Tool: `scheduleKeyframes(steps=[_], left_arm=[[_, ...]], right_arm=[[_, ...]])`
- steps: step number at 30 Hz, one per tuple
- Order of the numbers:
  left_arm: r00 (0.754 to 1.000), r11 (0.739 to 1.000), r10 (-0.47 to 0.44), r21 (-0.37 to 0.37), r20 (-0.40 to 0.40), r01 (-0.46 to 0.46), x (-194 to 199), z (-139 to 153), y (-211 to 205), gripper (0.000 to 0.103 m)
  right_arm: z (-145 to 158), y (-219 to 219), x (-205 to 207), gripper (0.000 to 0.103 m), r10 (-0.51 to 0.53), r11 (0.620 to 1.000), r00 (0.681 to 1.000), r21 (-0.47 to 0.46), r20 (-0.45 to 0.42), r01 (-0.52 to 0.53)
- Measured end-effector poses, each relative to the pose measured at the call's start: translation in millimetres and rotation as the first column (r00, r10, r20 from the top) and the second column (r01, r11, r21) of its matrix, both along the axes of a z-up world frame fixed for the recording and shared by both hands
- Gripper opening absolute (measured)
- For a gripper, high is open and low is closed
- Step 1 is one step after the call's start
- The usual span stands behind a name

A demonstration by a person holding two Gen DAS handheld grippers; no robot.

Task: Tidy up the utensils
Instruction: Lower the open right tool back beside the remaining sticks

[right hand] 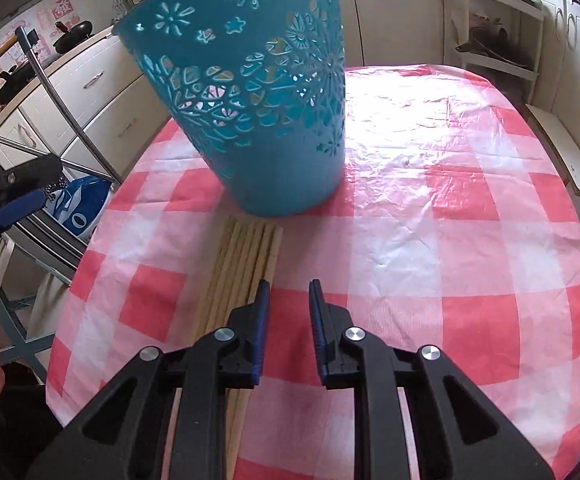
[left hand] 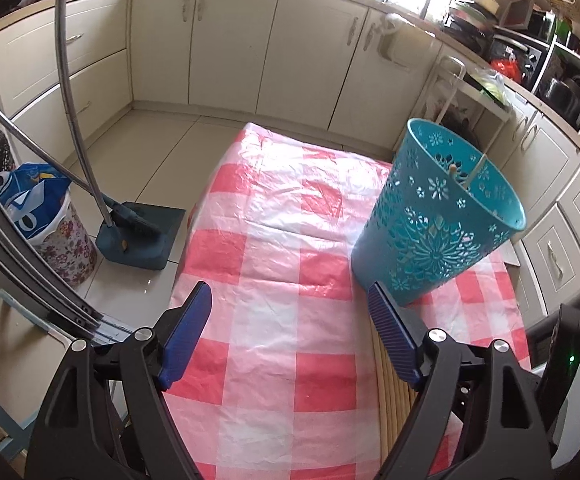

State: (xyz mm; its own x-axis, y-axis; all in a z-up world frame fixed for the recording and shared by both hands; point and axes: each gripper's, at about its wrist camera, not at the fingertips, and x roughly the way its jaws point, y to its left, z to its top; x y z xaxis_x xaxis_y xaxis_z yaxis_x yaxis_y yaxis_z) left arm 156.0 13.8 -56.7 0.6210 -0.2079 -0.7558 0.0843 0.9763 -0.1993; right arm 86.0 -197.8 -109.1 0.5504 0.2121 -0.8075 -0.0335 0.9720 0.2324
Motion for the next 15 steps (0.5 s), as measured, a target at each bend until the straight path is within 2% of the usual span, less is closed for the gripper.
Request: scheduleKeyframes(steps=[15], left_arm=[[1.000, 0.999, -0.015, 0.044, 0.008, 0.015, -1.9, 0.3, -6.0, 0.080]], right_arm=[[-9.8, 9.1, 2.8, 0.021, 0.026, 0.998, 1.000, -0.057, -0.012, -0.027]])
